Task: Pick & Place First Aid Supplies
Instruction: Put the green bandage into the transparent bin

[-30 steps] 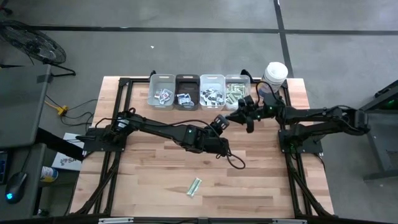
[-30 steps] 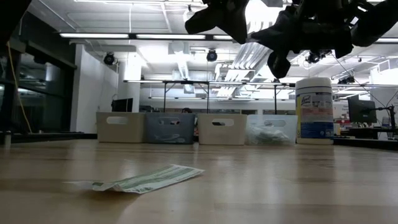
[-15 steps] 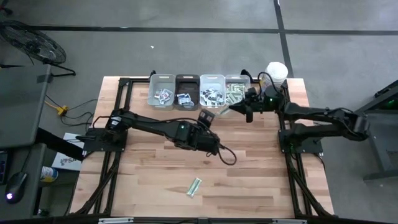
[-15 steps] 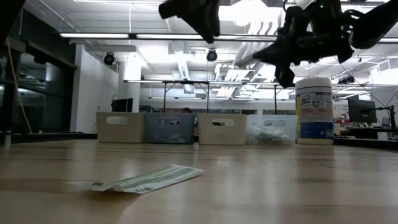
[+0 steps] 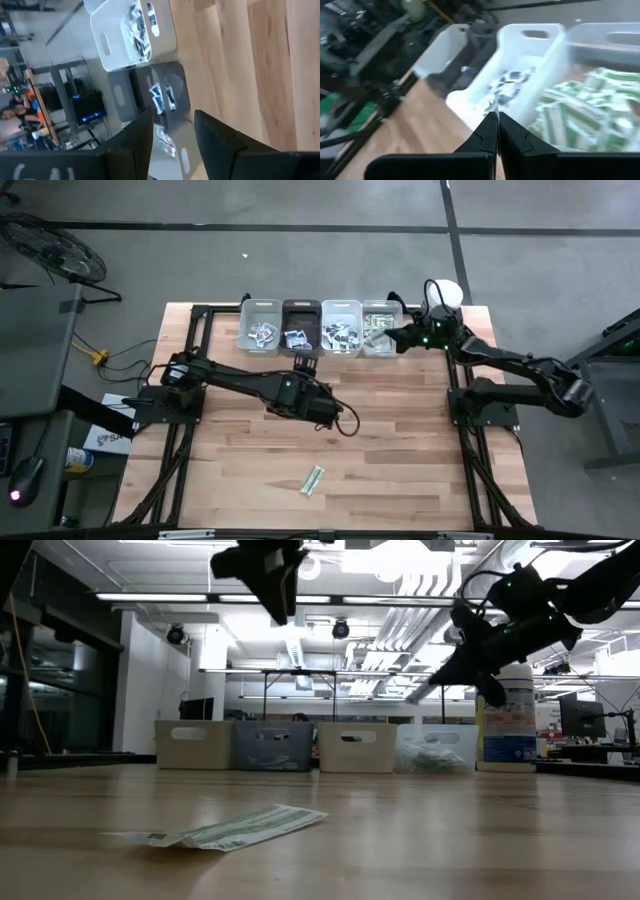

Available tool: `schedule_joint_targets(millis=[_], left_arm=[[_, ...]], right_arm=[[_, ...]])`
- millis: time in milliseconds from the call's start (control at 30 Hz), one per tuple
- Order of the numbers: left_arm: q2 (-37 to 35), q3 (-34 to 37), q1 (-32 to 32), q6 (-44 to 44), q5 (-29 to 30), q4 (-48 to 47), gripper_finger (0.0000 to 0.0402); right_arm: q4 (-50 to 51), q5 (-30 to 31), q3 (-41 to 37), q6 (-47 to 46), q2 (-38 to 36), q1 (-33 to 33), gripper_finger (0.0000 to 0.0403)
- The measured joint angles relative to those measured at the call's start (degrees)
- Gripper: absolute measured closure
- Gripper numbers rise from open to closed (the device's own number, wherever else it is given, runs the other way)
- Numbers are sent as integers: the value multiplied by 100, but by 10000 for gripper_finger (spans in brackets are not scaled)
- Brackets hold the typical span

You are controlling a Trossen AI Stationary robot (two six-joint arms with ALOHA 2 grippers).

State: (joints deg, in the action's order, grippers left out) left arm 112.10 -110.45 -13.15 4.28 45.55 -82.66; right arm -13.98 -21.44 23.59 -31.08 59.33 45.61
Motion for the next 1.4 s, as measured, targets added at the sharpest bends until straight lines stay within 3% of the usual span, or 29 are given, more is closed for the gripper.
schedule_joint_targets(millis=[267,567,1067,1200,1400], left_arm=[[-18,562,0,-363,-211,342,263],[-14,638,0,-365,-426,423,263],[-14,636,0,-361,-788,451,263],[-14,636,0,-321,-1324,447,263],[-14,689,-67,-71,-2874,691,263]], right_arm=[[0,646,0,155,41,426,403],[-124,704,2,354,313,679,398],[-250,346,2,258,559,686,280],[-422,-149,2,192,559,684,275],[-726,-879,2,328,557,677,274]])
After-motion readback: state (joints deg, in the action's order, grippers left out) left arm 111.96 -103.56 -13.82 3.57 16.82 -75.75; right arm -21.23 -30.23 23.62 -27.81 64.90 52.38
